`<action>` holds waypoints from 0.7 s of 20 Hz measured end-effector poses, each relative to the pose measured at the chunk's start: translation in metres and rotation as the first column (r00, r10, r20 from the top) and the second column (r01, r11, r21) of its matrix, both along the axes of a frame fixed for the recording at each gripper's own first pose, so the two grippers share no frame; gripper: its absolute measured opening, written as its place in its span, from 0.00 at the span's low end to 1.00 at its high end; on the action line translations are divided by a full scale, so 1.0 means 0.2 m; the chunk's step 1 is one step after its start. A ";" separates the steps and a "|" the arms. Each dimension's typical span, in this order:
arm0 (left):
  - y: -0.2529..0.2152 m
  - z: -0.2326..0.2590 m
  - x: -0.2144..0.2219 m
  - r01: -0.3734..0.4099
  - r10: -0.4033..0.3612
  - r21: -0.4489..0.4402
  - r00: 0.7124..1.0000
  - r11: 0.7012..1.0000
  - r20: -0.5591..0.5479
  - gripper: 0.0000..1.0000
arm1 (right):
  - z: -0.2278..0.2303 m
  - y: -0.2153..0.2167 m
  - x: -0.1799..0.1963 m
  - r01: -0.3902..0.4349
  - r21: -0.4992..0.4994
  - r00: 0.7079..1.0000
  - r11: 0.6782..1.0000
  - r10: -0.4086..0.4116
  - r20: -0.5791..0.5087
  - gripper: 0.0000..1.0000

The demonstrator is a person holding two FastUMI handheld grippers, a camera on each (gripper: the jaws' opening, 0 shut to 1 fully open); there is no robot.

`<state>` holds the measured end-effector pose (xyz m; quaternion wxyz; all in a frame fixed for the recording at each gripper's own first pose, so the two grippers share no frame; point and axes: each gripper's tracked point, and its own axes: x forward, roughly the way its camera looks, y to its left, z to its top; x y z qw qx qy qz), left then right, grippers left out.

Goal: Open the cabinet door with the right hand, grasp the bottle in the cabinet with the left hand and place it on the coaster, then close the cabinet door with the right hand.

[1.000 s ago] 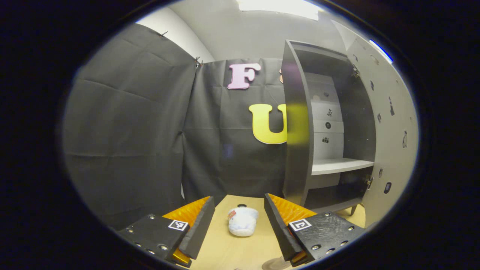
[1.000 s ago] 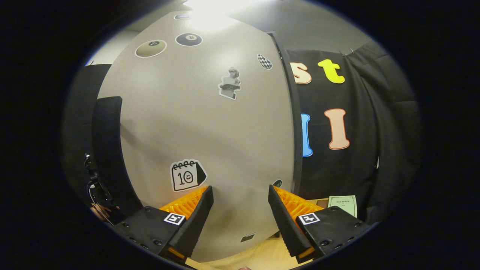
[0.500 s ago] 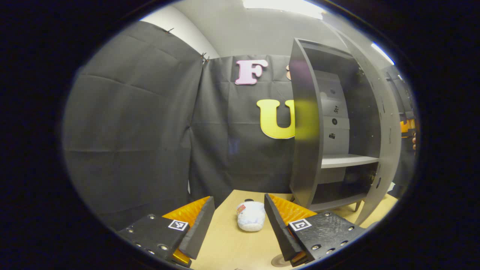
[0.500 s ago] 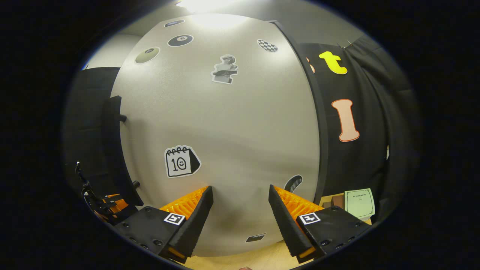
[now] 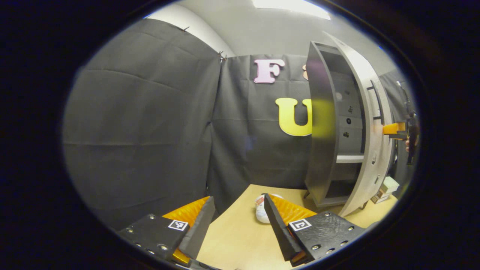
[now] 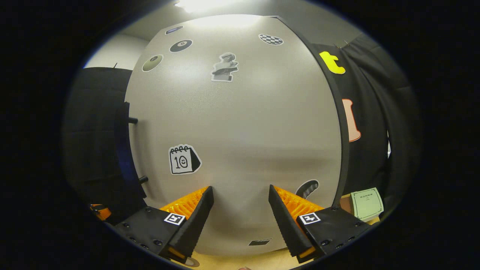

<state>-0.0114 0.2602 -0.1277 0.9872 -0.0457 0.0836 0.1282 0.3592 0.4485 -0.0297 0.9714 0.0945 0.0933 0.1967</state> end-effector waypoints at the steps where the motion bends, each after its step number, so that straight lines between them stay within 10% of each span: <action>1: 0.01 0.01 -0.01 -0.004 0.004 0.001 1.000 1.000 0.000 0.80 | 0.00 0.01 0.02 0.012 0.005 1.000 1.000 -0.012 0.000 0.94; 14: -0.09 0.10 -0.04 0.007 -0.005 -0.034 0.999 0.999 0.035 0.80 | 0.05 0.05 0.10 0.074 0.007 0.997 0.997 -0.074 0.031 0.95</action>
